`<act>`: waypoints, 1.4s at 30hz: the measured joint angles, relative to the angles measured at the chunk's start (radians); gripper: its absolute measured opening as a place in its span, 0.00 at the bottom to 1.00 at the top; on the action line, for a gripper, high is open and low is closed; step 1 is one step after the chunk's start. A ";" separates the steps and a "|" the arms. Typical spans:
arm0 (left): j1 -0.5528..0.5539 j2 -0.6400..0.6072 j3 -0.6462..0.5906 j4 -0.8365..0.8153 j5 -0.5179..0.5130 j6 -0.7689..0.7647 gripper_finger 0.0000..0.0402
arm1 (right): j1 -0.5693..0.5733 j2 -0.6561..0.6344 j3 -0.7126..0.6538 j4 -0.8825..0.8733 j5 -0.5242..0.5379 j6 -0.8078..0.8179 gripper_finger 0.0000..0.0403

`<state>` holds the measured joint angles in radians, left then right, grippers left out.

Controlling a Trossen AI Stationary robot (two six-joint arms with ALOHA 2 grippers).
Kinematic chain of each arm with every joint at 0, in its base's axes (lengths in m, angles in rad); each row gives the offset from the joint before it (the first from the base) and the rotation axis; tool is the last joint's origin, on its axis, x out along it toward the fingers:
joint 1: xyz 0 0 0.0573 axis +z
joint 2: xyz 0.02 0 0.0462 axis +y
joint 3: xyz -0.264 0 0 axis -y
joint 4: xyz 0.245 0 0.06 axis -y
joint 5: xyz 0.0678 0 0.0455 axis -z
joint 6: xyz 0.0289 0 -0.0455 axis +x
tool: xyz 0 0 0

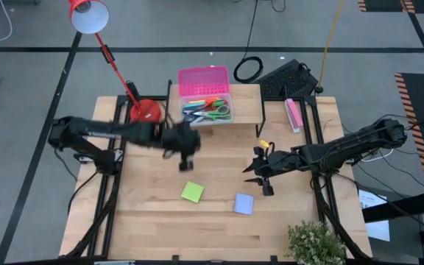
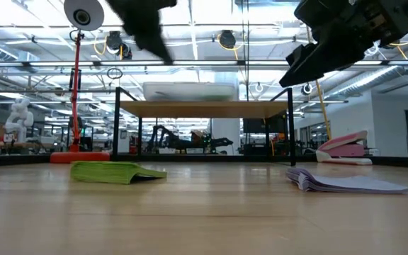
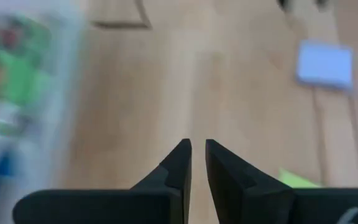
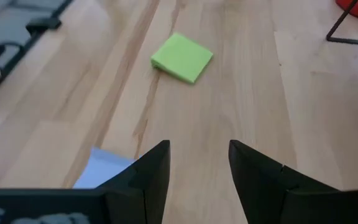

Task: Pack school essentials
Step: Put the light green sticky notes into the pink supply box on the shelf

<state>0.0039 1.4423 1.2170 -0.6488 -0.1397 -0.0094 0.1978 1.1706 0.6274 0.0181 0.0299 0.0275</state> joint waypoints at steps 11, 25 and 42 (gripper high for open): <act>-0.368 -0.009 -0.300 0.034 -0.185 -0.359 0.41 | 0.001 0.127 -0.031 0.221 -0.002 0.008 0.42; -0.550 -0.003 -0.498 0.318 -0.325 -0.280 0.54 | 0.015 0.473 0.195 0.270 -0.003 -0.088 0.42; -0.524 0.046 -0.618 0.538 -0.348 -0.212 0.36 | 0.057 0.856 0.600 0.163 0.050 -0.372 0.46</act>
<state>-0.5203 1.4885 0.5991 -0.1111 -0.4879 -0.2209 0.2548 2.0263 1.2275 0.1812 0.0801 -0.3442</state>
